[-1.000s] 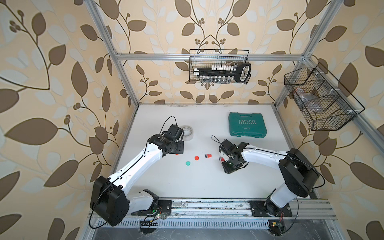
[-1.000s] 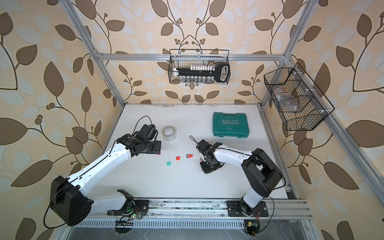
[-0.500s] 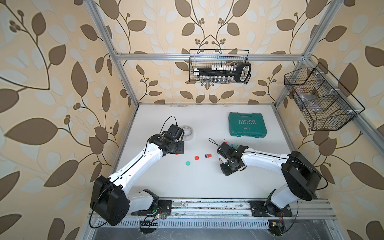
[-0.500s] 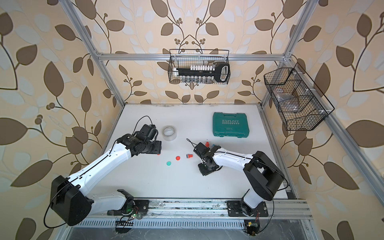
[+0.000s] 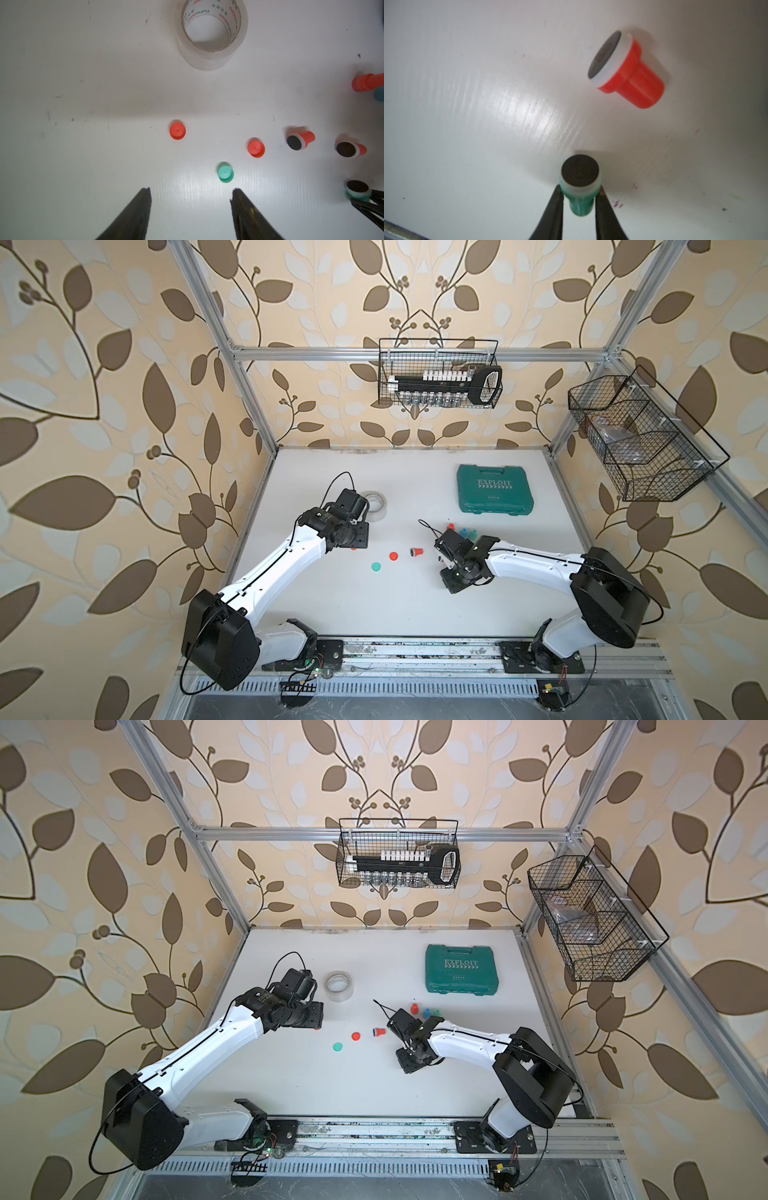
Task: Close the stamp cap
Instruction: Pick up the stamp from the center of the board.
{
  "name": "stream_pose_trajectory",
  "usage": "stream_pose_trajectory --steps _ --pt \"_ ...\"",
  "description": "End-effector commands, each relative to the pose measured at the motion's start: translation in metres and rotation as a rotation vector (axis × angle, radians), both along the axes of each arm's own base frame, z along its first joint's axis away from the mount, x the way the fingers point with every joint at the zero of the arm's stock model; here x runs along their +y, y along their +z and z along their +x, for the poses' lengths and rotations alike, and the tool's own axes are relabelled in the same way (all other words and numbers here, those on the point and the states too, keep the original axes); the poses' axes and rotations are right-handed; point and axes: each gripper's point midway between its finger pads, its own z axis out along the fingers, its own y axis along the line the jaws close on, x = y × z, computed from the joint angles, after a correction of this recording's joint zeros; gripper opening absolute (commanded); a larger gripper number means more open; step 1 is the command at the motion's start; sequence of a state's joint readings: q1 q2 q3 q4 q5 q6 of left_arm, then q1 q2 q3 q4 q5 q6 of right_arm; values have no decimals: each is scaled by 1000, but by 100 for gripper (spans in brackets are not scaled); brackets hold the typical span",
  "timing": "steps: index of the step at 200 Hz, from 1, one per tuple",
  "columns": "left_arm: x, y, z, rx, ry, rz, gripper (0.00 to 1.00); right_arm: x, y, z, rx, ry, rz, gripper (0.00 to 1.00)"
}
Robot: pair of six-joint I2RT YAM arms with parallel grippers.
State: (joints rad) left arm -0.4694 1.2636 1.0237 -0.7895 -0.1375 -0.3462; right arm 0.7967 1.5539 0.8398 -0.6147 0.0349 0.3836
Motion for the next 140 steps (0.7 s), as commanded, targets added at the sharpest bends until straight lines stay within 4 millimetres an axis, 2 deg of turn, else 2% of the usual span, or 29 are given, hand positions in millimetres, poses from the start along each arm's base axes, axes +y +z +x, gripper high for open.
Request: stream_pose_trajectory --steps 1,62,94,116,140 --pt "-3 12 7 -24 -8 -13 64 -4 -7 -1 -2 -19 -19 21" --pt "-2 11 6 -21 -8 -10 64 -4 -17 -4 28 -28 -39 20" --pt "-2 10 6 -19 -7 -10 64 -3 -14 -3 9 -22 -38 13" --pt "-4 11 5 -19 -12 -18 64 -3 -3 1 -21 -16 -34 11" --pt "-8 13 2 -17 -13 -50 63 7 25 7 -87 20 32 9"
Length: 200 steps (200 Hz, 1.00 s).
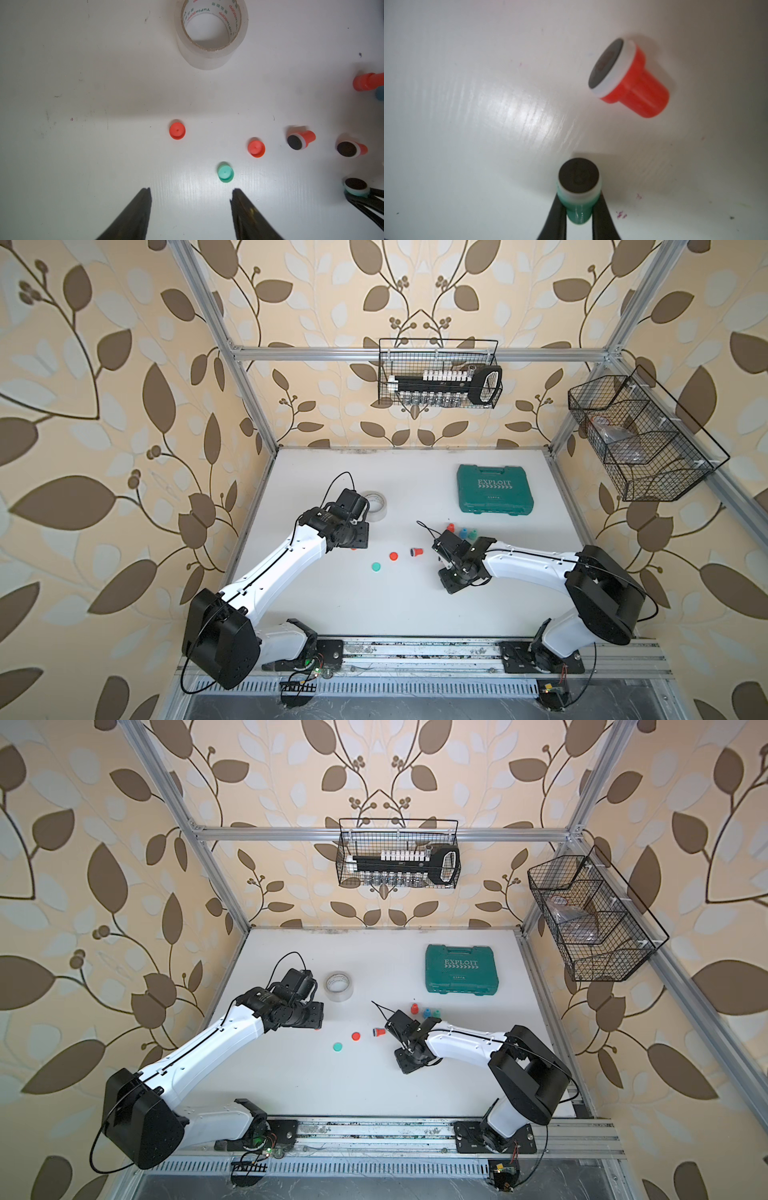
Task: Close the stamp cap
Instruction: Pick up the stamp from the center of the board.
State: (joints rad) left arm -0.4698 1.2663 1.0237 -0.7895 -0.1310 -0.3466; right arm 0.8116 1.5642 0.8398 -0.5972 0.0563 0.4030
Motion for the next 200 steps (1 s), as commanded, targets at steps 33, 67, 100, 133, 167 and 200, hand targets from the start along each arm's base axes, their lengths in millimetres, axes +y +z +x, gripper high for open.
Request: stream_pose_trajectory --steps 33,67,100,133,167,200 --pt "-33 30 -12 14 -32 -226 62 25 74 6 -180 148 199 10" --pt "-75 76 -29 66 -78 -510 63 39 114 2 -309 274 354 10" --pt "-115 111 -50 159 -142 -744 63 59 146 -16 -406 474 522 7" --pt "-144 135 -75 184 -217 -788 63 64 169 -23 -495 574 584 4" --pt "-163 143 -93 206 -247 -807 62 65 185 -28 -573 653 617 1" --pt "-172 145 -101 227 -261 -811 60 65 200 -33 -658 705 655 1"
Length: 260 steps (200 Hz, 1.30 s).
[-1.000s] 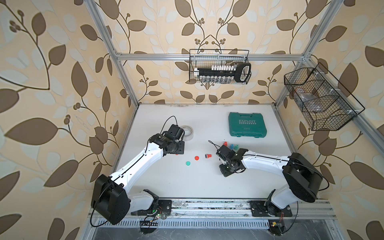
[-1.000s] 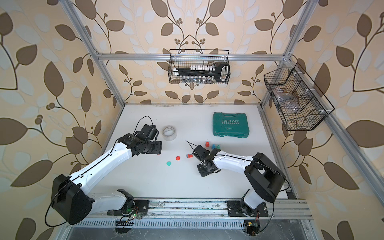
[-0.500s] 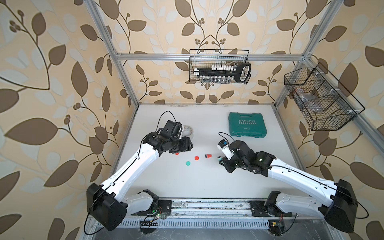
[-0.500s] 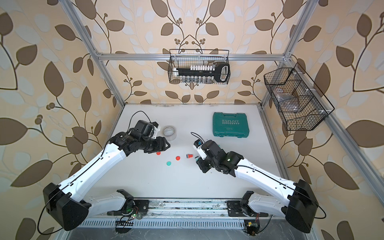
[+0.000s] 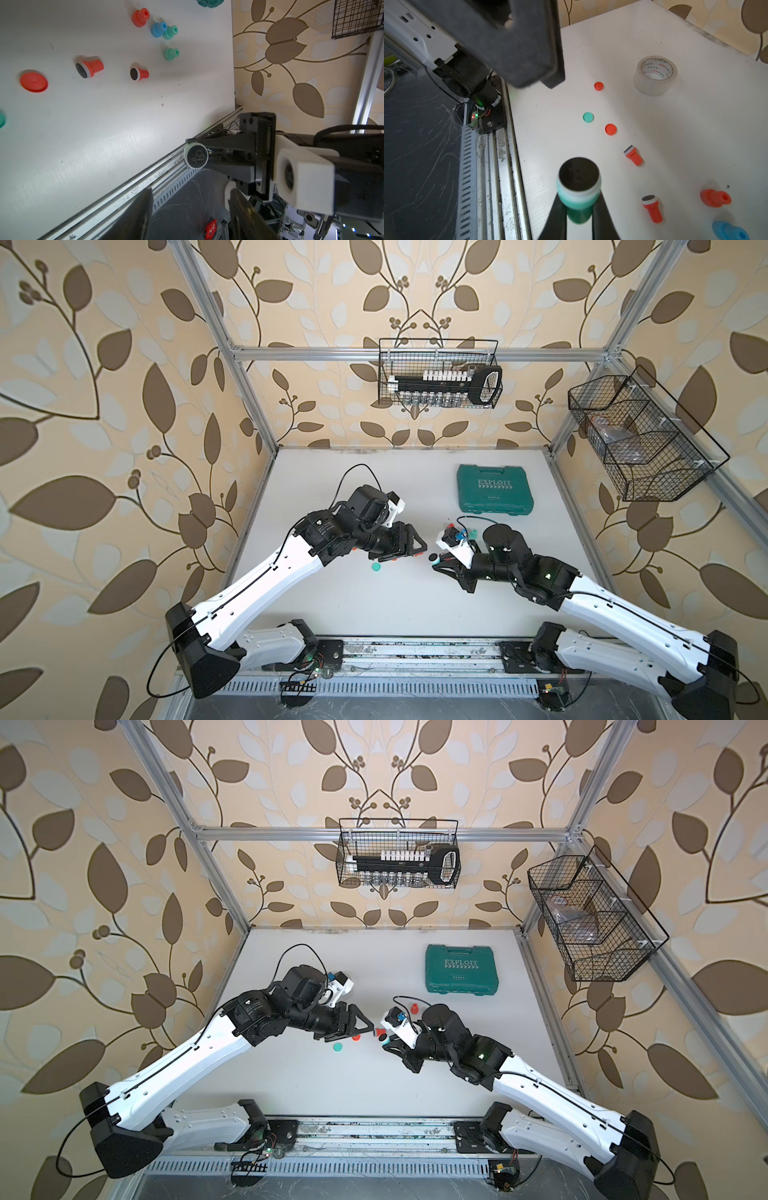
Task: Close the stamp cap
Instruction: Pick up the stamp from the center of the board.
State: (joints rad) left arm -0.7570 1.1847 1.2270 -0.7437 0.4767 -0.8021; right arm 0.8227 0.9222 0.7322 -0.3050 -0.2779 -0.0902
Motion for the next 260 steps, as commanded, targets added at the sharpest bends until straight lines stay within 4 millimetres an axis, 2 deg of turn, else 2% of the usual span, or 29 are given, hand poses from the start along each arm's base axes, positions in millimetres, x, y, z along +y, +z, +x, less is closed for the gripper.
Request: stream_pose_trajectory --steps 1,55,113,182,209,260 --pt "-10 22 -4 -8 -4 -61 59 4 9 -9 -78 73 40 1" --pt "-36 18 -14 13 -53 -57 58 5 16 -12 -108 103 53 1" --pt "-41 6 -13 41 -40 -34 54 6 25 -15 -121 116 85 0" --pt "-51 5 -14 61 -53 -52 47 8 33 -16 -136 125 111 0" --pt "-52 5 -16 64 -59 -52 41 7 36 -14 -142 112 113 0" --pt "-53 4 -18 69 -64 -50 38 0 41 -9 -171 61 108 1"
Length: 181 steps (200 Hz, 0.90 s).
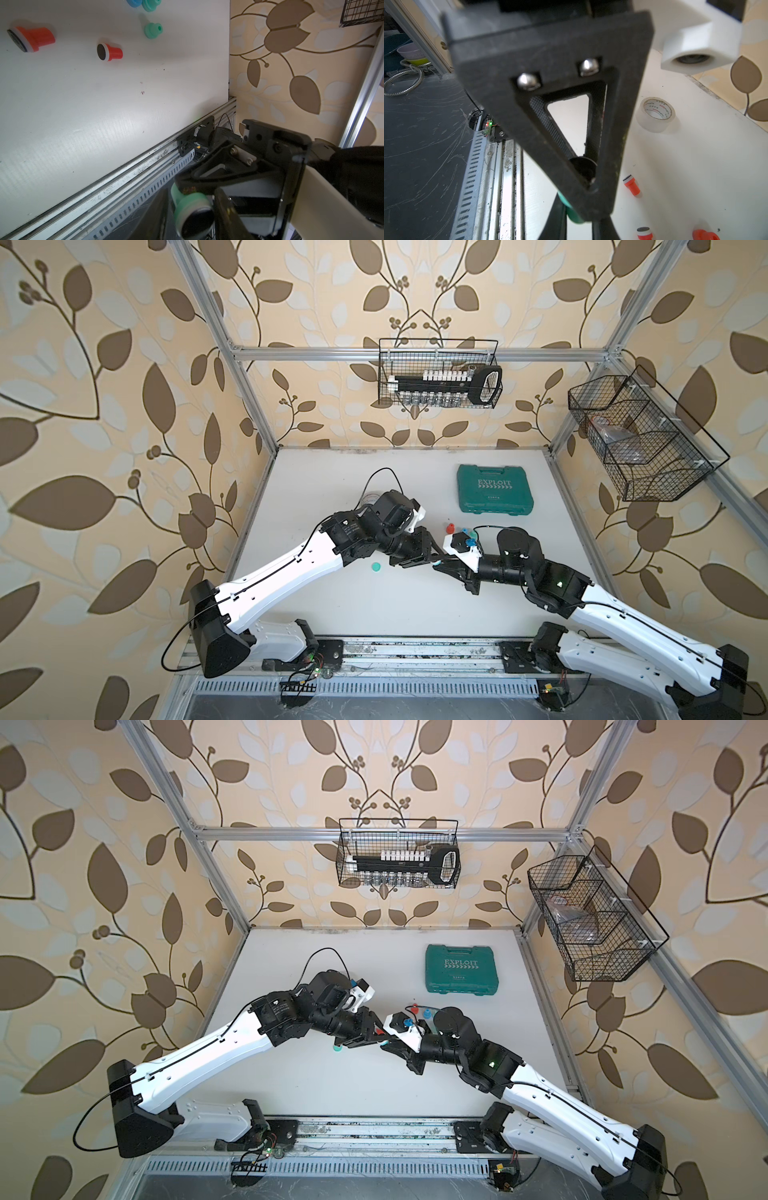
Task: Close the stamp cap
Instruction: Pick up the stamp from the center of the board.
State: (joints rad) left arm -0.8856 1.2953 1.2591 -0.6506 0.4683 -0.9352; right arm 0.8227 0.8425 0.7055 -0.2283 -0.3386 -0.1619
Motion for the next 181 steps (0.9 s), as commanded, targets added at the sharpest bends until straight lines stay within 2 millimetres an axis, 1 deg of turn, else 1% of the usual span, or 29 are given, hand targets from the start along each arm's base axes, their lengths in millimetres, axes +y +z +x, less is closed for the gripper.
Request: stream_pose_trajectory --steps 1,49,72,92,108,122,137,149,171,181 --pt "-5 12 -4 -19 -23 -31 38 -3 13 3 -45 -26 22 1" --pt "-8 11 -6 -11 -34 -28 34 -9 17 6 -68 -61 23 3" --pt "-8 12 -7 -13 -38 -29 31 -14 17 13 -72 -108 5 3" --pt "-8 13 -7 -14 -37 -29 27 -14 17 12 -73 -104 0 3" --pt "-8 14 -7 -15 -36 -29 24 -13 19 12 -73 -100 5 5" --pt "-8 17 -6 -25 -34 -37 22 -13 23 11 -74 -101 14 9" --pt "-7 24 -5 -42 -28 -53 20 -14 32 11 -80 -105 37 19" --pt "-7 35 -5 -61 -24 -78 20 -15 43 9 -92 -105 66 24" --pt "-5 62 -6 -102 -11 -144 19 -18 68 2 -123 -96 142 36" --pt "-4 79 -7 -129 -8 -189 19 -19 84 -3 -146 -80 189 39"
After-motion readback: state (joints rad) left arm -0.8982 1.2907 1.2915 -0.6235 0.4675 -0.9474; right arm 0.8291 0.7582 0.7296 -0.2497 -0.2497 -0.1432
